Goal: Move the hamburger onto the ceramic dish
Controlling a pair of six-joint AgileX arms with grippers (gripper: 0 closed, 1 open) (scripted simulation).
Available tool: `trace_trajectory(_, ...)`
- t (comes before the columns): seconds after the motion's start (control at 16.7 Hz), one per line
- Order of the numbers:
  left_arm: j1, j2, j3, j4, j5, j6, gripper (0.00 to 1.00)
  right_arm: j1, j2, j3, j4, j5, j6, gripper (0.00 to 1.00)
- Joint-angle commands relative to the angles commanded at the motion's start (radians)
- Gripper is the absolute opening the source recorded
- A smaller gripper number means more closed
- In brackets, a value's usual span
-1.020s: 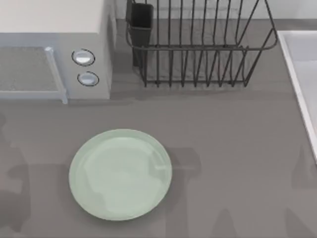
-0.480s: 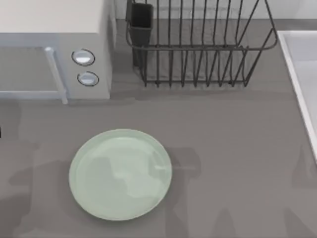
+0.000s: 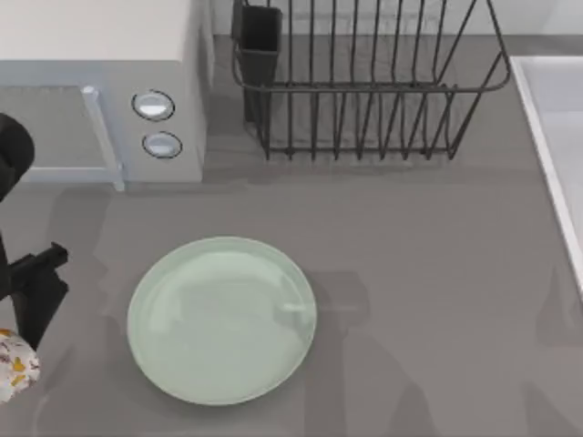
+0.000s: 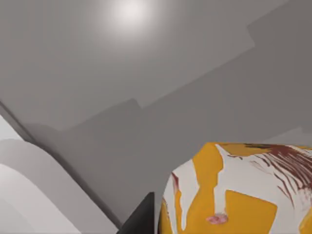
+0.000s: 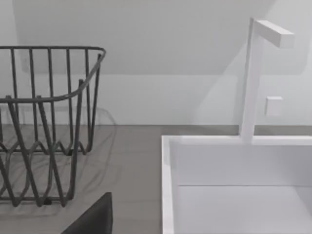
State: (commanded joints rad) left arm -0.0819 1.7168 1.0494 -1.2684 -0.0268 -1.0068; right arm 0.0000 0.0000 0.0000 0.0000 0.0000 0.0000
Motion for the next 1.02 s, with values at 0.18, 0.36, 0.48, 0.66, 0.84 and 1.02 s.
trace_trajectory(0.18,-0.106,0.04,0.006,-0.028,-0.003,-0.379,0.0,0.0,0.0,0.0,0.0,0.0,0.0,1.0)
trace_trajectory(0.36,-0.206,0.076,0.02,-0.045,-0.003,-0.761,0.0,0.0,0.0,0.0,0.0,0.0,0.0,1.0)
trace_trajectory(0.48,-0.267,0.098,0.036,-0.049,0.0,-1.012,0.0,0.0,0.0,0.0,0.0,0.0,0.0,1.0)
trace_trajectory(0.66,-0.347,0.124,0.068,-0.044,0.006,-1.372,0.0,0.0,0.0,0.0,0.0,0.0,0.0,1.0)
trace_trajectory(0.84,-0.41,0.141,0.108,-0.025,0.014,-1.696,0.0,0.0,0.0,0.0,0.0,0.0,0.0,1.0)
trace_trajectory(1.02,-0.458,0.152,0.153,0.002,0.023,-1.982,0.0,0.0,0.0,0.0,0.0,0.0,0.0,1.0)
